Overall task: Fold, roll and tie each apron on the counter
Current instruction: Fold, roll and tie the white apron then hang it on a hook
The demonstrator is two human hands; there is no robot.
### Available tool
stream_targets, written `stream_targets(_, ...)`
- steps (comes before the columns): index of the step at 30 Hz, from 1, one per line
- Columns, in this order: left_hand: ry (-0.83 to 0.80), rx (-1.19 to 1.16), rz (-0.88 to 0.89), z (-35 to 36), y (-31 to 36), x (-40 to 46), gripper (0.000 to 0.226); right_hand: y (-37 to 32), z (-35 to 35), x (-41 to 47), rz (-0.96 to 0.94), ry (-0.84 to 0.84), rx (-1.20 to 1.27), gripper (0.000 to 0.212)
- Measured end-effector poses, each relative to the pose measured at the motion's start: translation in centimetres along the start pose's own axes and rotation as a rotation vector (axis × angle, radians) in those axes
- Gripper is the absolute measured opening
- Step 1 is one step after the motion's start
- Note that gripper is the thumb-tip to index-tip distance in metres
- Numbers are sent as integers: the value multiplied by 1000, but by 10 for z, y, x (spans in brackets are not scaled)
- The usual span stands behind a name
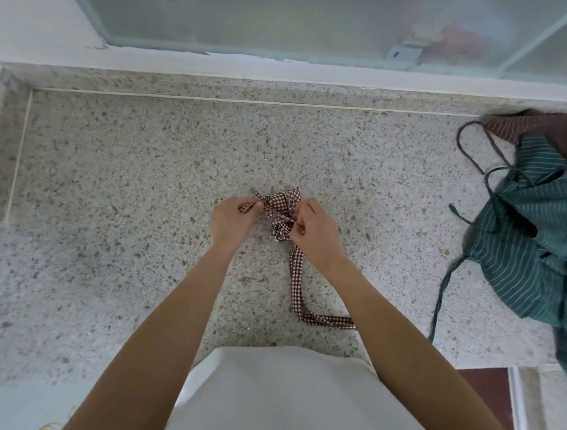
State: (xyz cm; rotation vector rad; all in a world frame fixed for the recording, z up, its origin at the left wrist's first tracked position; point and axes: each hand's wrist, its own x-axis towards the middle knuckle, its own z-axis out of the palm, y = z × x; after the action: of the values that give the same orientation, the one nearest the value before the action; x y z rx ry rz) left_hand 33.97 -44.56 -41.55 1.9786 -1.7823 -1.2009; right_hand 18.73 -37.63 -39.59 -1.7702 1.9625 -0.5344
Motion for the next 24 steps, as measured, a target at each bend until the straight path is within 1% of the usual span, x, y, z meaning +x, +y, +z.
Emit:
stream_targets(2,21,-4,-8,7,-2,-2,29,-3,0,-1,20,-34,-27,11)
stream_targets(3,16,-41,7,8,-4,-4,29,-2,-1,-2,23,-29,-14,10)
stream_targets(4,8,-75,57,8,-7,-4,30,0,-5,-5,15,-5,9,9)
stream_targets(5,-1,-75,125,5,-10,-6,31,4,-9,-10,10,17,38,12)
stream_targets(6,1,-51,191,2,-16,-8,34,9,-16,-18,19,21,69,20)
stream_targets(8,74,22,305,-7,-20,-20,42,23,-29,-40,80,10,117,30)
stream_targets(10,185,67,501,-13,-20,-38,37,34,-36,-72,159,11,98,27)
stream_targets(11,189,66,620,-15,-17,-48,32,36,-34,-91,198,16,89,25)
stream_targets(12,146,53,738,-12,-15,-58,28,37,-30,-109,233,21,84,24)
stream_targets(13,61,49,855,-8,-14,-68,22,34,-24,-130,270,32,77,25)
stream_targets(15,-194,60,1025,6,-14,-86,16,30,-10,-163,334,45,36,33)
stream_targets(17,-419,138,1154,22,-19,-103,19,24,3,-187,359,56,-52,39)
stream_targets(19,-565,268,1235,36,-28,-114,25,16,12,-205,445,80,-76,41)
stream_targets(20,-617,364,1231,41,-31,-118,28,11,14,-213,537,106,-56,43)
stream_targets(21,-634,466,1198,43,-35,-121,31,5,16,-218,624,133,-47,44)
stream_targets(22,-625,567,1168,45,-39,-127,35,0,17,-225,685,176,-39,42)
stream_targets(24,-549,693,1148,47,-46,-134,36,-10,18,-233,717,284,64,34)
